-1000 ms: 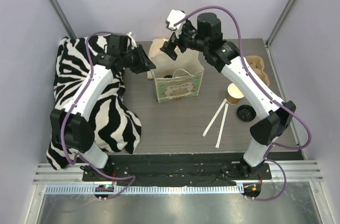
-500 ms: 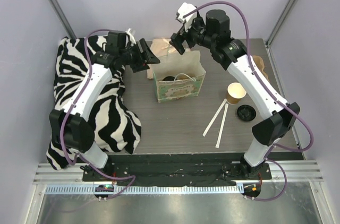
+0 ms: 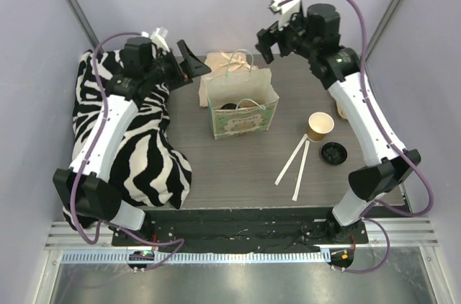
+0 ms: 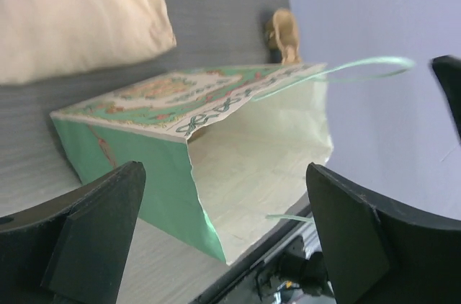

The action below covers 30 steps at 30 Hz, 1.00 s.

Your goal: Pack the takeout coffee

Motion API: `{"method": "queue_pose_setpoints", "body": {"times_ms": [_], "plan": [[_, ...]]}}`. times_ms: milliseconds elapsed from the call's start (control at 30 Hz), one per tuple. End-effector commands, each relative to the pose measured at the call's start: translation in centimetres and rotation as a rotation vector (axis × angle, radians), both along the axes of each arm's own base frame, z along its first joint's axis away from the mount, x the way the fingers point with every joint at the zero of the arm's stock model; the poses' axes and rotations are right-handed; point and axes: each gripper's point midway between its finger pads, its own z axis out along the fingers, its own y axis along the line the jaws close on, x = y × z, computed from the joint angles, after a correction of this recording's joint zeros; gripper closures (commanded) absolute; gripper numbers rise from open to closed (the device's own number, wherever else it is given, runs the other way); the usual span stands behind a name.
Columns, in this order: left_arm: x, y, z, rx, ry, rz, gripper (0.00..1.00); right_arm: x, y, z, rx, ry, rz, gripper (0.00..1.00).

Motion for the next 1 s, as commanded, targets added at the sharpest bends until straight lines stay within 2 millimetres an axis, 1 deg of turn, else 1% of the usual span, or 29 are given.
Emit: {"method": "queue_pose_setpoints", "body": {"times_ms": [0, 33, 67, 100, 133, 167, 200, 233, 267, 300, 333, 367, 400, 433, 467, 500, 533, 567, 600, 633, 667, 700, 767, 800, 833, 867, 900, 967], "plan": [[-0.2, 3.5, 5.8, -0.028, -0.204, 0.055, 0.0, -4.2, -6.7, 2.0, 0.015, 0.07, -0.137, 0.0], [-0.2, 4.2, 5.9, -0.026, -0.211, 0.063, 0.0, -4.6, -7.9, -0.3, -0.014, 0.126, -0.157, 0.0], [-0.6, 4.5, 6.2, -0.018, -0.224, 0.062, 0.0, -6.9, -8.9, -0.4, -0.032, 0.136, -0.152, 0.0], [-0.7, 4.8, 5.9, 0.0, -0.227, 0.062, 0.0, -7.9, -9.3, -1.3, -0.078, 0.143, -0.128, 0.01], [-0.8, 5.3, 5.9, 0.004, -0.23, 0.068, 0.0, -8.9, -9.5, -4.2, -0.127, 0.201, -0.111, 0.01], [-0.9, 5.5, 5.7, 0.009, -0.232, 0.067, 0.0, -11.2, -10.1, -4.6, -0.151, 0.208, -0.095, 0.01], [-1.3, 5.6, 5.6, 0.02, -0.236, 0.056, 0.0, -12.4, -10.2, -6.0, -0.18, 0.237, -0.067, 0.02], [-1.3, 5.9, 5.4, 0.025, -0.233, 0.055, 0.0, -13.8, -10.0, -8.6, -0.248, 0.266, 0.017, 0.02], [-1.5, 6.0, 5.1, 0.03, -0.225, 0.051, 0.0, -15.9, -10.3, -9.5, -0.282, 0.285, 0.054, 0.04], [-1.9, 6.0, 4.8, 0.034, -0.222, 0.036, 0.0, -16.9, -10.3, -10.7, -0.321, 0.292, 0.103, 0.06], [-1.9, 6.5, 4.5, 0.038, -0.218, 0.037, 0.0, -18.0, -10.4, -13.3, -0.406, 0.301, 0.196, 0.08], [-2.2, 6.7, 4.2, 0.037, -0.201, 0.034, 0.0, -19.7, -10.6, -15.2, -0.474, 0.336, 0.269, 0.1], [-2.4, 6.9, 4.0, 0.031, -0.189, 0.019, 0.0, -21.2, -11.0, -17.4, -0.531, 0.361, 0.322, 0.14], [-2.3, 7.7, 4.0, 0.032, -0.18, 0.035, 0.0, -21.6, -11.6, -18.6, -0.631, 0.339, 0.369, 0.16], [-2.6, 7.8, 3.9, 0.027, -0.168, 0.028, 0.0, -22.7, -11.2, -19.8, -0.682, 0.344, 0.427, 0.17], [-2.5, 8.8, 3.9, 0.026, -0.166, 0.048, 0.0, -23.5, -11.3, -21.7, -0.727, 0.372, 0.466, 0.21], [-2.7, 9.6, 4.1, 0.034, -0.174, 0.063, 0.0, -23.9, -10.9, -22.5, -0.773, 0.365, 0.501, 0.22], [-2.9, 9.8, 4.0, 0.041, -0.173, 0.064, 0.01, -24.1, -9.9, -23.2, -0.839, 0.326, 0.543, 0.23], [-3.2, 10.0, 4.1, 0.05, -0.182, 0.063, 0.0, -24.6, -9.6, -24.9, -0.883, 0.336, 0.574, 0.26], [-3.5, 10.3, 4.3, 0.063, -0.193, 0.069, 0.0, -24.5, -9.1, -25.5, -0.91, 0.32, 0.589, 0.27], [-3.9, 10.6, 4.1, 0.083, -0.192, 0.065, 0.0, -23.8, -8.7, -25.8, -0.95, 0.282, 0.579, 0.29], [-4.1, 10.7, 4.2, 0.089, -0.195, 0.065, 0.0, -24.6, -7.8, -27.4, -0.987, 0.278, 0.632, 0.33], [-4.6, 10.8, 4.2, 0.089, -0.187, 0.057, 0.01, -24.2, -7.0, -28.8, -1.038, 0.248, 0.657, 0.37], [-4.8, 10.8, 4.1, 0.087, -0.183, 0.05, 0.0, -24.5, -7.2, -30.4, -1.096, 0.245, 0.682, 0.41], [-5.0, 10.7, 4.2, 0.084, -0.183, 0.045, 0.0, -24.4, -7.1, -31.4, -1.131, 0.238, 0.703, 0.42], [-5.2, 10.5, 4.1, 0.077, -0.182, 0.035, 0.0, -23.6, -6.9, -31.7, -1.172, 0.193, 0.699, 0.46], [-5.3, 10.5, 4.0, 0.073, -0.175, 0.032, 0.0, -23.8, -7.2, -33.1, -1.2, 0.197, 0.721, 0.48], [-5.6, 10.4, 3.9, 0.065, -0.17, 0.027, 0.0, -23.5, -6.8, -34.4, -1.226, 0.19, 0.744, 0.5]]}}
